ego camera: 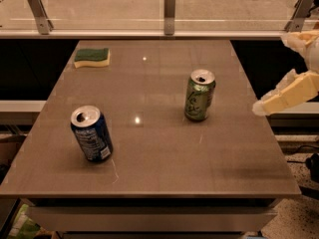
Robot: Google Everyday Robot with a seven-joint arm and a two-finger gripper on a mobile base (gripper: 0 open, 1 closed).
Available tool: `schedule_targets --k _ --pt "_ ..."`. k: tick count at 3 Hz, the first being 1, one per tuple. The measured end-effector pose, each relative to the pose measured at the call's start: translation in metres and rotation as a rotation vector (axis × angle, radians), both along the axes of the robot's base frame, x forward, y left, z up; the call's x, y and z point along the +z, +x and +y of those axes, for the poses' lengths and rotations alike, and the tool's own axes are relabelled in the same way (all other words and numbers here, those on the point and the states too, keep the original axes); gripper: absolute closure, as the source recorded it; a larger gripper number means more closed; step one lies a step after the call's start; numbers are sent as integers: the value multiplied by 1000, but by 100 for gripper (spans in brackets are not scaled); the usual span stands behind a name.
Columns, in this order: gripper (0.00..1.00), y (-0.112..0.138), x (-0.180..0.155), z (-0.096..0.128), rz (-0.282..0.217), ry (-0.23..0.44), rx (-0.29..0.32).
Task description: Move green can near sponge
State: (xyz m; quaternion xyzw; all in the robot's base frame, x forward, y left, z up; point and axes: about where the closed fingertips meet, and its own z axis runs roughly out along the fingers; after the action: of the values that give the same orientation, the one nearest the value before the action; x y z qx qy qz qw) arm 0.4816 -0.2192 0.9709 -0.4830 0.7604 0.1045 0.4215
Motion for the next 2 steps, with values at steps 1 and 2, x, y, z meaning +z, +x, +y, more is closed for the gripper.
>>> schedule_targets --k 1,2 --pt "0 7 -14 12 -36 90 48" --pt "0 14 -28 23 -66 166 102"
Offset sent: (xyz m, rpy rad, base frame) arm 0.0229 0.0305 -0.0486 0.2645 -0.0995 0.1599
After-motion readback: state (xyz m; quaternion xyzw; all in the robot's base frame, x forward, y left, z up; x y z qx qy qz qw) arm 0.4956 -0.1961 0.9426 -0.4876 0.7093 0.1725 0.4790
